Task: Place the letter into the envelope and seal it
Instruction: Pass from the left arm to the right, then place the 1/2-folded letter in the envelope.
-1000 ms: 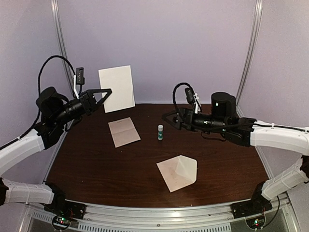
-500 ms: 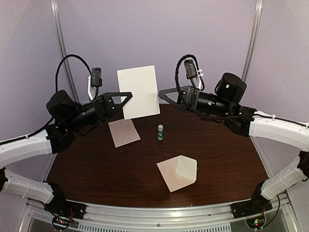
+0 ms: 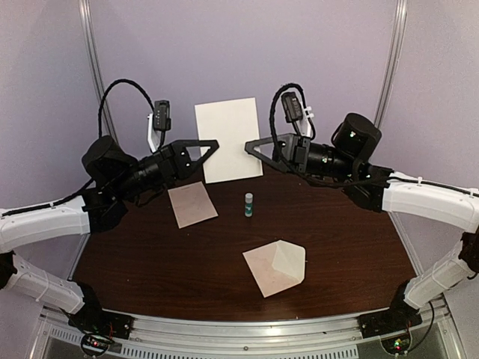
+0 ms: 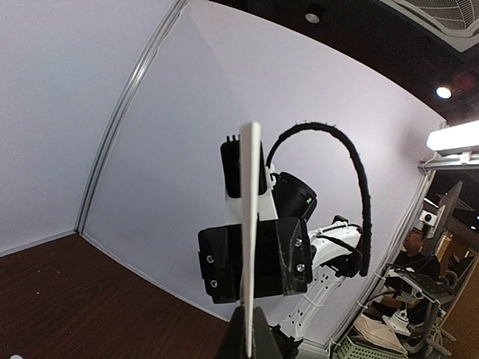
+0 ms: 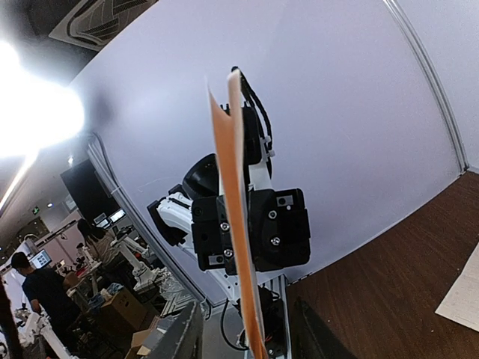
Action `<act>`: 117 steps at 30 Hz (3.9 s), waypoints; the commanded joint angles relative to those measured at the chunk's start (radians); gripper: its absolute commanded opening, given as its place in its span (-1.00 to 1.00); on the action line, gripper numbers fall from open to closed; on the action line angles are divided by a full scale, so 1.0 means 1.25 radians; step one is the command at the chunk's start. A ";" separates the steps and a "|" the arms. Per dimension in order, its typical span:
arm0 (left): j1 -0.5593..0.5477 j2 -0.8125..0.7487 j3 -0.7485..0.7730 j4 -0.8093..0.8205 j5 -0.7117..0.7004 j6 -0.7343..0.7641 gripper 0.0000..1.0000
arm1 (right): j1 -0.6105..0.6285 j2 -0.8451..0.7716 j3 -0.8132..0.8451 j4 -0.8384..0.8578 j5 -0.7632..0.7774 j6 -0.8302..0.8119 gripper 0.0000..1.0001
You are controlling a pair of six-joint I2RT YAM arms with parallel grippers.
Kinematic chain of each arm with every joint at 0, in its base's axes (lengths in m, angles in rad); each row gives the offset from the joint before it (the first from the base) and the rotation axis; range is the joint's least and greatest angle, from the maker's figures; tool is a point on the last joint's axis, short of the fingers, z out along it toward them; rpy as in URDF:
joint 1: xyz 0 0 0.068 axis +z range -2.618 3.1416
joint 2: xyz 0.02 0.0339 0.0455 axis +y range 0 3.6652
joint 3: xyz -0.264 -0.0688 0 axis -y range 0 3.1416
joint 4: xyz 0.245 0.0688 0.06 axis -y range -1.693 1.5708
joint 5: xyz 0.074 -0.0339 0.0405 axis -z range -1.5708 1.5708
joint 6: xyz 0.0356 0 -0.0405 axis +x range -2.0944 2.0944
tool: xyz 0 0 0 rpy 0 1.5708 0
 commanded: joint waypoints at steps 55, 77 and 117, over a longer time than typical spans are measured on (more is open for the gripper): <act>-0.098 0.270 -0.096 -0.266 -0.202 -0.292 0.04 | -0.220 -0.064 -0.256 -0.780 0.198 -0.250 -1.00; -0.097 0.489 -0.102 -0.120 -0.047 -0.369 0.11 | -0.236 -0.004 -0.313 -0.786 0.239 -0.265 -1.00; -0.098 0.592 -0.051 -0.167 0.003 -0.335 0.14 | -0.214 0.053 -0.376 -0.627 0.223 -0.163 -1.00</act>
